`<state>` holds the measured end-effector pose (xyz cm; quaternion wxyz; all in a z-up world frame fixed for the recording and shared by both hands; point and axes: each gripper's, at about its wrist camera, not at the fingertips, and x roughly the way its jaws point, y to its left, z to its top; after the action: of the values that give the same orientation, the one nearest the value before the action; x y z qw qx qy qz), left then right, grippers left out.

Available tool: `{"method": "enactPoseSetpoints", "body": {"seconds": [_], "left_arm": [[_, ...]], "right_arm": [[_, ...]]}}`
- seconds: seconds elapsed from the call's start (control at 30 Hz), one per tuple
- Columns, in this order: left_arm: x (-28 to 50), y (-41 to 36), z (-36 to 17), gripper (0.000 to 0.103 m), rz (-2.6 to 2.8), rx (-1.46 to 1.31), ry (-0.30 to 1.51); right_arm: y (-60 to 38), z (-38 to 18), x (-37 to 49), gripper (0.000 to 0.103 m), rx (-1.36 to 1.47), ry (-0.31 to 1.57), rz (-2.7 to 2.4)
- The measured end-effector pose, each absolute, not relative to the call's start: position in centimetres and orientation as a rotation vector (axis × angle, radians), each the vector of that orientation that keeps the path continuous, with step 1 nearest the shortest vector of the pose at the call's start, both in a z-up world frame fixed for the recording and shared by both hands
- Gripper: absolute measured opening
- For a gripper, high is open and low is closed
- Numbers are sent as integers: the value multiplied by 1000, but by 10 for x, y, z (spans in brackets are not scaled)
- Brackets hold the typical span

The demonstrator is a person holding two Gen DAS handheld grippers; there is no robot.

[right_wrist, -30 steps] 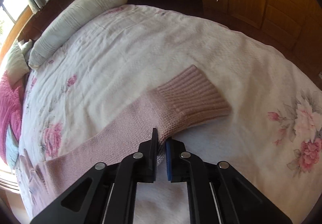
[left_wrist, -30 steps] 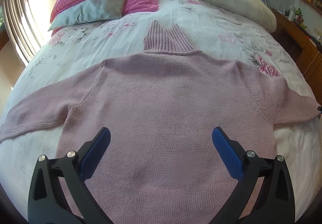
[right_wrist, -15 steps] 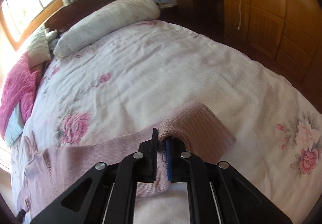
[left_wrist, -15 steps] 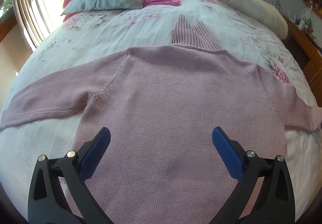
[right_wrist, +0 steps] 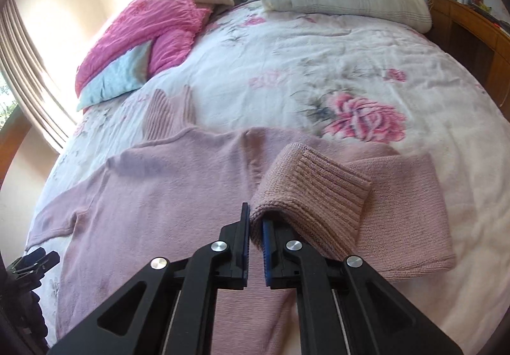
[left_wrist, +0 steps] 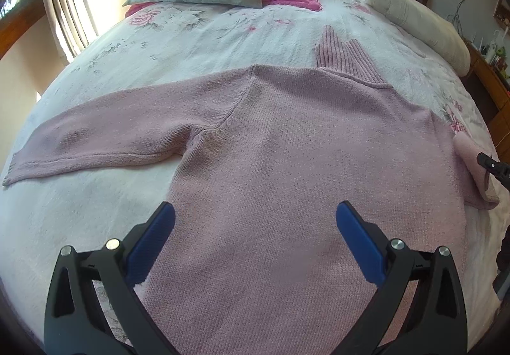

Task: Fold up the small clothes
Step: 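Carry the cuff with the right tool across the sweater body and release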

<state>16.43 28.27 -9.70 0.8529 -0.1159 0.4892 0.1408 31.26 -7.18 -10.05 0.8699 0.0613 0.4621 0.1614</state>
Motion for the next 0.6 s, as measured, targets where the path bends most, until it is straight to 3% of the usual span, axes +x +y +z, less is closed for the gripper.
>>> {"method": "enactPoseSetpoints", "body": {"seconds": [0.33, 0.5, 0.6], "left_arm": [[165, 282, -104, 100, 268, -252, 1048], [177, 264, -105, 100, 218, -255, 1057], [188, 243, -103, 100, 165, -255, 1057]], "right_arm": [[-31, -163, 305, 10, 115, 1071, 349], [-38, -154, 283, 35, 133, 1063, 424], [-51, -147, 258, 35, 122, 1068, 447]]}}
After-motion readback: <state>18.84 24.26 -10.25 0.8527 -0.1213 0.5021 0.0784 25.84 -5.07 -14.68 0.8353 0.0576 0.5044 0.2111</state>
